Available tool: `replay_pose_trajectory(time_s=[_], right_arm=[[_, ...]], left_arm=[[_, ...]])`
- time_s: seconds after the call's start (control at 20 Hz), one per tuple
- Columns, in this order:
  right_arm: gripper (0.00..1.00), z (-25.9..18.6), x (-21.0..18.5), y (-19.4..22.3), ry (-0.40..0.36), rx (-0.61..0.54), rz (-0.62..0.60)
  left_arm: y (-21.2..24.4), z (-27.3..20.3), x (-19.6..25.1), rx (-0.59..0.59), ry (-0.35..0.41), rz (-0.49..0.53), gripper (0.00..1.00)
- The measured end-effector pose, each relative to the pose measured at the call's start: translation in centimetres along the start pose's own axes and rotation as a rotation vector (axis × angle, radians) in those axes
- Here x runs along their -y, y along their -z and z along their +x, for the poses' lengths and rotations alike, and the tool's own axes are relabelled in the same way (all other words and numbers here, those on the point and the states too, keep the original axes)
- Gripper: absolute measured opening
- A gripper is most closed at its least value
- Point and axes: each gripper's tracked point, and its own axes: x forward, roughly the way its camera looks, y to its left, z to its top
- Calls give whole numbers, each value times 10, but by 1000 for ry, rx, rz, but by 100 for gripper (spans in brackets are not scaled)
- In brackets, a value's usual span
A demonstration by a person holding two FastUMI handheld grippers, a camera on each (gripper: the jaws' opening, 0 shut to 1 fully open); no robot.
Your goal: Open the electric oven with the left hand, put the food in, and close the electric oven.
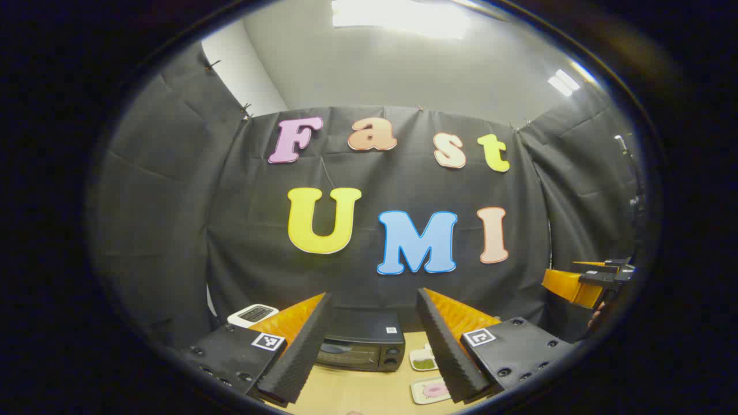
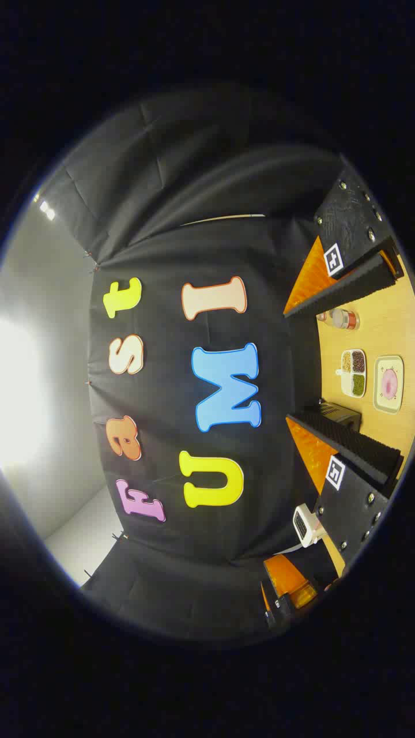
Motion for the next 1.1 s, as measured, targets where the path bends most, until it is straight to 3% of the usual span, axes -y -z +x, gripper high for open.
replay_pose_trajectory(time_s=[0.25, 0.85, 1.1], right_arm=[[97, 5, -4, 8, -4, -16, 36], [97, 13, -22, 10, 114, -6, 18], [97, 16, -29, 26, 136, -39, 6]], left_arm=[[-5, 3, 4, 16, 11, -6, 100], [20, 33, -43, -31, 80, -30, 100], [76, 64, -59, -146, 93, -24, 100]])
